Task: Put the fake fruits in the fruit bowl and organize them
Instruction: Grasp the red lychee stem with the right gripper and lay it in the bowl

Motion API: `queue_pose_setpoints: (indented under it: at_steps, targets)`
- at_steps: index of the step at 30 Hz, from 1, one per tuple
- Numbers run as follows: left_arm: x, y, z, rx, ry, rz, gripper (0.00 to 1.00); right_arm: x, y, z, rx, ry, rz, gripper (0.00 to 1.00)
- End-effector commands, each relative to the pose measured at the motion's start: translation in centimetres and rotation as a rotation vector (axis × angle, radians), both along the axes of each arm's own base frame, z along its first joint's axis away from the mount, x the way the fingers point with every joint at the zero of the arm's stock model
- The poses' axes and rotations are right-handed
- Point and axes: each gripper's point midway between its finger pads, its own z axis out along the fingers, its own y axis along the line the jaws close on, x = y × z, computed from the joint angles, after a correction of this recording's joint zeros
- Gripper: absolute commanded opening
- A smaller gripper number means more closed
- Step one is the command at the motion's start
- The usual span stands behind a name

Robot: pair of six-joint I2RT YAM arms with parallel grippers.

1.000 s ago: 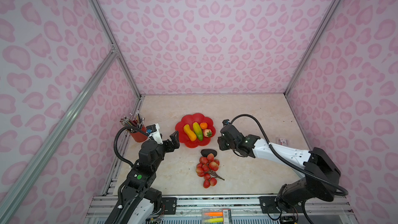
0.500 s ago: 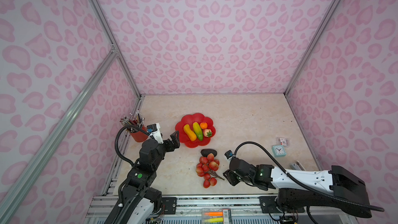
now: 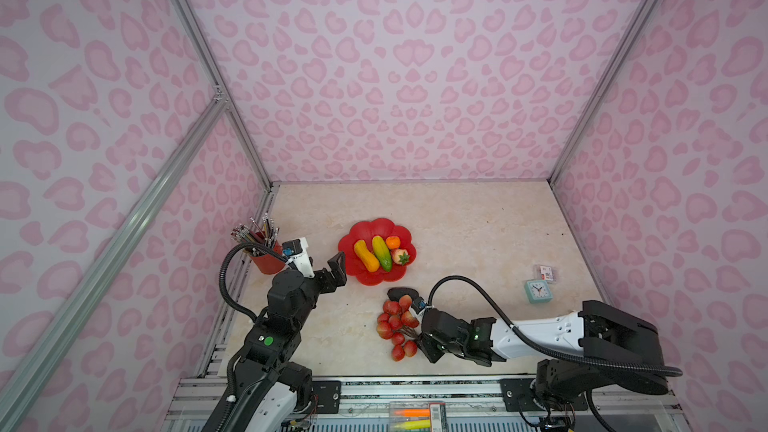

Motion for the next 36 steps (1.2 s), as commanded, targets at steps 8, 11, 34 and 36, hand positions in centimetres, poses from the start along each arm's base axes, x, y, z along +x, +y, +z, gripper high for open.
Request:
queue_pose_setpoints:
  at_steps: [8, 11, 34, 36]
  targets:
    - [0.0, 0.1, 1.0, -0.007, -0.033, 0.007, 0.97, -1.4, 1.4, -1.6, -0.11, -0.008, 0.124, 0.1]
    - [0.0, 0.2, 1.0, -0.007, -0.035, 0.009, 0.97, -1.5, 1.8, -0.9, -0.122, -0.047, 0.151, 0.0]
    - [-0.9, 0.8, 2.5, -0.044, -0.095, 0.031, 0.97, 6.7, 5.6, 16.1, 0.052, -0.33, 0.03, 0.0]
    - [-1.0, 0.8, 2.6, -0.055, -0.098, 0.032, 0.97, 8.3, 6.3, 16.4, 0.062, -0.365, 0.022, 0.0]
